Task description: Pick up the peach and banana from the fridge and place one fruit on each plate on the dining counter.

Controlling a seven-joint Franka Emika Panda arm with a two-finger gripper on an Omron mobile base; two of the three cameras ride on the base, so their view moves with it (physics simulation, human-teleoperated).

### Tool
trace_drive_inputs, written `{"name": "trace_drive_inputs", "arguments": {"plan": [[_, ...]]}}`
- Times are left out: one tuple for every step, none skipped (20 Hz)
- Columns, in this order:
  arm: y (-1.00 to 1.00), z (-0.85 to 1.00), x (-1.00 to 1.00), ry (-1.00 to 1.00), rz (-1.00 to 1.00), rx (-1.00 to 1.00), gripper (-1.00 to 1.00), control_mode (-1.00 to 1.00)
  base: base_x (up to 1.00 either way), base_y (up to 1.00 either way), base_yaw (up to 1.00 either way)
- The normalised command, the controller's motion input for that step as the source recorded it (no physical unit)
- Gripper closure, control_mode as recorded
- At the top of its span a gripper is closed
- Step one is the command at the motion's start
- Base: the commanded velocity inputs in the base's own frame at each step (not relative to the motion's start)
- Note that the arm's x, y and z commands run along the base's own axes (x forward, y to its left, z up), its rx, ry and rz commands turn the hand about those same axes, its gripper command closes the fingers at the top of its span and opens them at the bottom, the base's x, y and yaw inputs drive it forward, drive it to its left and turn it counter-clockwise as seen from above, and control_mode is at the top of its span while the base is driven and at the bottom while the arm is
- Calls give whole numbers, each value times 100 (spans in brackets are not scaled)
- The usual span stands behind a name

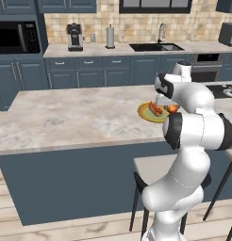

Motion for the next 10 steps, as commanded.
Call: {"name": "trace_drive_inputs", "arguments": {"plan": [[0,-21,20,0,0,0,100,-100,0,0,0],[0,-17,22,0,0,0,100,-100,0,0,0],[0,-16,24,0,0,0,100,-100,0,0,0],[0,-13,24,0,0,0,100,-100,0,0,0],[0,-12,24,0,0,0,100,-100,0,0,0],[0,-13,24,0,0,0,100,-100,0,0,0],[0,-13,22,0,0,0,100,-100,0,0,0],[0,-12,21,0,0,0,100,-100,0,0,0],[0,-12,22,0,0,0,100,-100,0,0,0],[0,-13,20,0,0,0,100,-100,0,0,0]]}}
